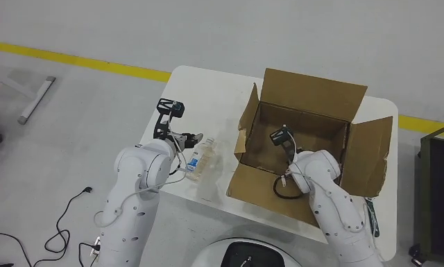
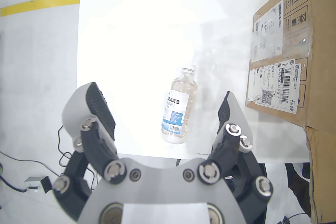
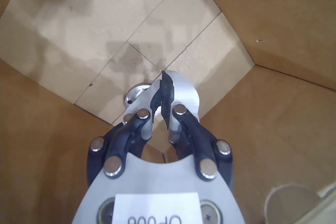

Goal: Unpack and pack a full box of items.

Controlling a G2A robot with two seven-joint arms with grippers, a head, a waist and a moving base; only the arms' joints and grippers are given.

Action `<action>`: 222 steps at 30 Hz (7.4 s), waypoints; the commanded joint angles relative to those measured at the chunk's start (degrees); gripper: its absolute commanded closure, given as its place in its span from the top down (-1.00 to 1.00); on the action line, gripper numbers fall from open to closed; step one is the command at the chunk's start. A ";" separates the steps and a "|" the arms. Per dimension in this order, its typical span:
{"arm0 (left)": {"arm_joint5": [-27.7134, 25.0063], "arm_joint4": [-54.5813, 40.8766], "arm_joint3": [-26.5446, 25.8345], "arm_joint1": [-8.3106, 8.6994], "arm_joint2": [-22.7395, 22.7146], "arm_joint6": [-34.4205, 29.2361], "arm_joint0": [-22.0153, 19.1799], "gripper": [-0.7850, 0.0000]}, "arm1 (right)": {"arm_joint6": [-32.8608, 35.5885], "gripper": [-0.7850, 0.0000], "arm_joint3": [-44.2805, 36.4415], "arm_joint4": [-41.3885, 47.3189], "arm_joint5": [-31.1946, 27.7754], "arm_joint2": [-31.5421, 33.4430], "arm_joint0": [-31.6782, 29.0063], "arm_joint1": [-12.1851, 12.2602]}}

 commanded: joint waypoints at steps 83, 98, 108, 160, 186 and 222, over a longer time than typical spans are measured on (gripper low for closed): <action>0.00 0.00 0.00 0.00 0.00 0.00 0.00 1.00 | -0.18 1.00 -6.81 4.83 -4.19 3.22 -4.46 0.48; 0.00 0.00 0.00 0.00 0.00 0.00 0.00 1.00 | -0.18 1.00 -6.81 4.83 -4.19 3.22 -4.46 0.48; 0.00 0.00 0.00 0.00 0.00 0.00 0.00 1.00 | 0.89 1.00 -7.32 9.08 -3.93 4.45 -4.73 0.48; 0.00 0.00 0.00 0.00 0.00 0.00 0.00 1.00 | 12.01 0.40 2.76 9.90 -3.40 -5.99 1.74 -0.06; 0.00 0.00 0.00 0.00 0.00 0.00 0.00 1.00 | 11.56 -0.74 2.42 8.96 1.29 -3.91 3.18 -0.03; 0.00 0.00 0.00 0.00 0.00 0.00 0.00 1.00 | 10.45 -0.22 3.76 8.59 1.08 -5.72 2.24 -0.54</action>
